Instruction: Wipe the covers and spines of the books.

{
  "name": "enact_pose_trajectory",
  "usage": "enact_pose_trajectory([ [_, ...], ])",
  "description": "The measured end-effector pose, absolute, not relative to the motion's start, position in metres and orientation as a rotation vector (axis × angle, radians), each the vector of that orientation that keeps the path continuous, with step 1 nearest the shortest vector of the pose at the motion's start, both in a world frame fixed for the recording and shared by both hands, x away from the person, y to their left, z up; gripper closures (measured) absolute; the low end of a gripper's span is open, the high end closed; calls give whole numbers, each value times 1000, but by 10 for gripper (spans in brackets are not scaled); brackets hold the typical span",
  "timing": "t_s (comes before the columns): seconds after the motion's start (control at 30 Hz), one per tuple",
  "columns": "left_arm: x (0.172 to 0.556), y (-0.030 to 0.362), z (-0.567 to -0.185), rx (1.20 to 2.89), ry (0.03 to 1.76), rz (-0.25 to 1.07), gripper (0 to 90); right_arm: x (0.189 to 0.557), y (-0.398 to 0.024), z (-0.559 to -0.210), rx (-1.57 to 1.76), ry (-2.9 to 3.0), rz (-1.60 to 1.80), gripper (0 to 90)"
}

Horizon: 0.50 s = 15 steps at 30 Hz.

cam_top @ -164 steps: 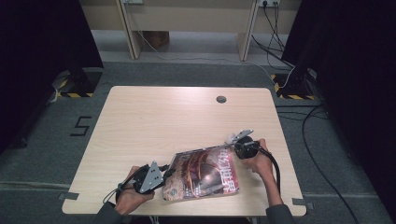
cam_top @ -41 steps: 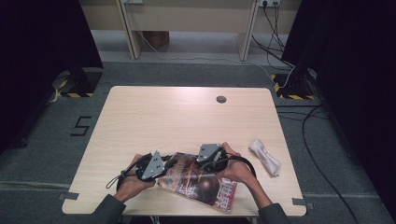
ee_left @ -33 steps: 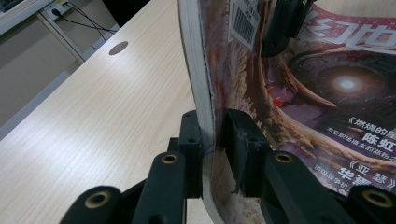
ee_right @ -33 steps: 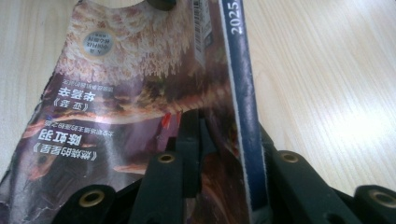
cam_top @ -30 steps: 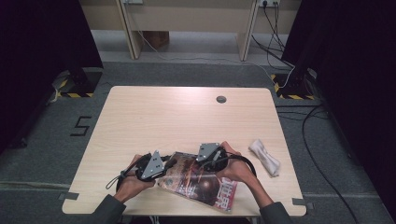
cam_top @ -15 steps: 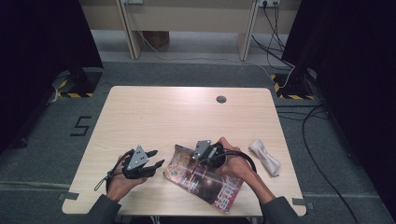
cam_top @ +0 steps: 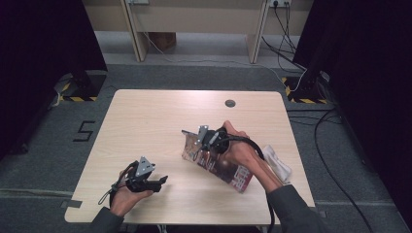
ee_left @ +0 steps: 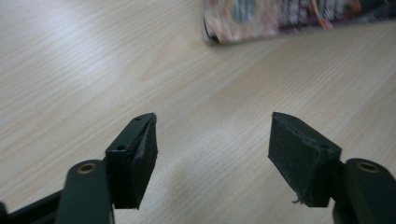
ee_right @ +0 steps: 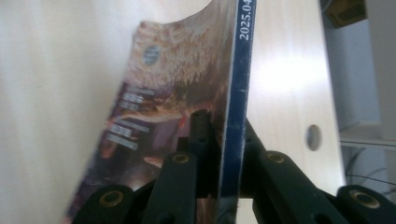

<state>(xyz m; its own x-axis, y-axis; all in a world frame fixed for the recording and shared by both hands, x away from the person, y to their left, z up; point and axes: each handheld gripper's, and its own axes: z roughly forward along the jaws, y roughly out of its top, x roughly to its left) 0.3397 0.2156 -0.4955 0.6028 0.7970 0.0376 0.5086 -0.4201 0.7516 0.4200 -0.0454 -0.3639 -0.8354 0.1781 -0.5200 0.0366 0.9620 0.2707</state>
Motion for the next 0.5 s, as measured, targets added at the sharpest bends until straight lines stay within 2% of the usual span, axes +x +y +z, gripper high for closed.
enact_pose_trajectory([
  [0.1,342,218,-497,2100,1076,481,210,428,-38,-358,147,2512,286,824],
  [0.27,345,223,-497,2063,1126,443,178,434,-24,-357,95,2497,225,824],
  [0.5,347,228,-500,2080,1165,456,184,398,-7,-370,-32,2550,197,816],
])
